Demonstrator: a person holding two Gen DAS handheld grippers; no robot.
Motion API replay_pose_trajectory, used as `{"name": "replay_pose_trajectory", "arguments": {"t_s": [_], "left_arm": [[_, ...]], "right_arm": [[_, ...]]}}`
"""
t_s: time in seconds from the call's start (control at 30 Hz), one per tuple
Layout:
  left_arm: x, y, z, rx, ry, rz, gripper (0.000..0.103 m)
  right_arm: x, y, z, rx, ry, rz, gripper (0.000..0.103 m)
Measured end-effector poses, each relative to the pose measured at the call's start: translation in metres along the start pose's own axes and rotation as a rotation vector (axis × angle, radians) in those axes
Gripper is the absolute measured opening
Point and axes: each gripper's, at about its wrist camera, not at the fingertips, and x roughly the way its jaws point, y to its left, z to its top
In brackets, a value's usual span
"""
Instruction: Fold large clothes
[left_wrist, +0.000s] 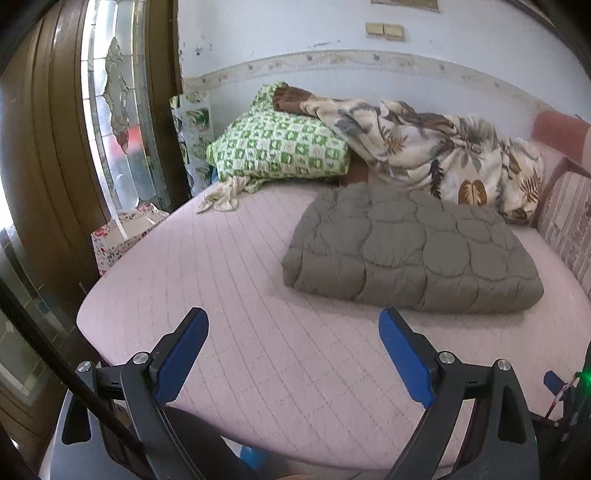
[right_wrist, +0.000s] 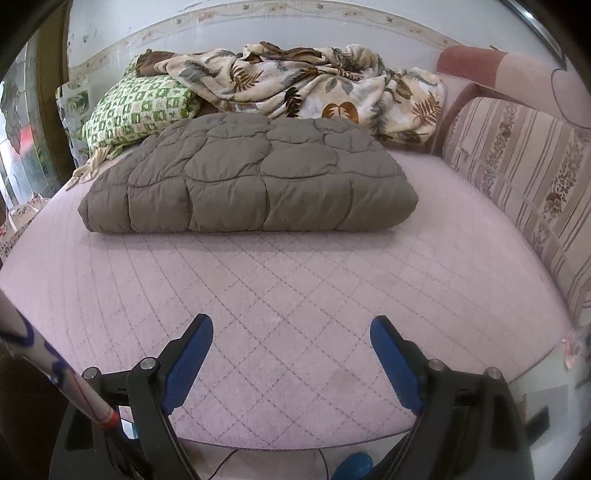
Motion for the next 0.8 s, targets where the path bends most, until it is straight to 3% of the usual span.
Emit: {"name": "replay_pose_trajectory", "arguments": {"t_s": [0.53,0.8], "left_arm": [[0.03,-0.005,-0.02,0.01,0.141,-0.06,0.093],[0.039,-0.008,-0.029,0.024,0.178,-0.056,0.093]], "right_arm": [[0.008,0.006,-0.002,-0.028,0.025,-0.041,0.09],[0.01,0.008,-0.003,-0.041,0.029,-0.052,0.09]]}}
